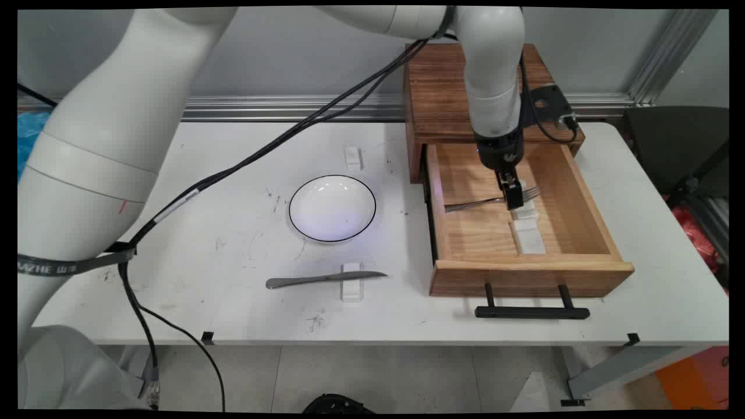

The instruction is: Pick up the knife from the right of the white plate

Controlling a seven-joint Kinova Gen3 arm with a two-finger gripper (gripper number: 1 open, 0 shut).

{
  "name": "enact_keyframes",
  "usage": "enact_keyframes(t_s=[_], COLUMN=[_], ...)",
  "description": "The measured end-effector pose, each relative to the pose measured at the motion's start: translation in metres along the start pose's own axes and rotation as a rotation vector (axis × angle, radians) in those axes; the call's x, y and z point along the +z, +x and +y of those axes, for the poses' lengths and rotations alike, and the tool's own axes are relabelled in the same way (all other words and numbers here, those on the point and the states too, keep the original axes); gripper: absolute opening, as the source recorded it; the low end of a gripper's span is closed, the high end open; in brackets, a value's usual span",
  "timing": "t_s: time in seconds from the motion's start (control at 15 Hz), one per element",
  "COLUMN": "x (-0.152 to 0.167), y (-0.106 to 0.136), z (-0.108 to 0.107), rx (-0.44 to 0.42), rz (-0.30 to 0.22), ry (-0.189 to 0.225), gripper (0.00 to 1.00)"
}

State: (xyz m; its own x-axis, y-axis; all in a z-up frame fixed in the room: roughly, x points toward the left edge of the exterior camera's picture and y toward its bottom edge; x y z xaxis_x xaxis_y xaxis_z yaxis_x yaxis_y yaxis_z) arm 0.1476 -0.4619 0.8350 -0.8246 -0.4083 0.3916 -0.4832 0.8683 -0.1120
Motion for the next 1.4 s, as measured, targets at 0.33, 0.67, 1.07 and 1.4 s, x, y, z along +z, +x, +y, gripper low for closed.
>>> enact_keyframes(t_s=[0.33,0.67,1.07,1.4], x=[-0.035,-0.095,-0.163,-0.212], y=[-0.007,-0.039,-0.098,-0.162], z=[0.004,0.015,0.026,0.041], rx=[-0.033,-0.084,-0.073,-0.064], rz=[0.034,0.064,0.065,0.017], ry=[-0.016,-0.035,-0.051,-0.055], gripper=[1.00,1.00,1.00,1.00])
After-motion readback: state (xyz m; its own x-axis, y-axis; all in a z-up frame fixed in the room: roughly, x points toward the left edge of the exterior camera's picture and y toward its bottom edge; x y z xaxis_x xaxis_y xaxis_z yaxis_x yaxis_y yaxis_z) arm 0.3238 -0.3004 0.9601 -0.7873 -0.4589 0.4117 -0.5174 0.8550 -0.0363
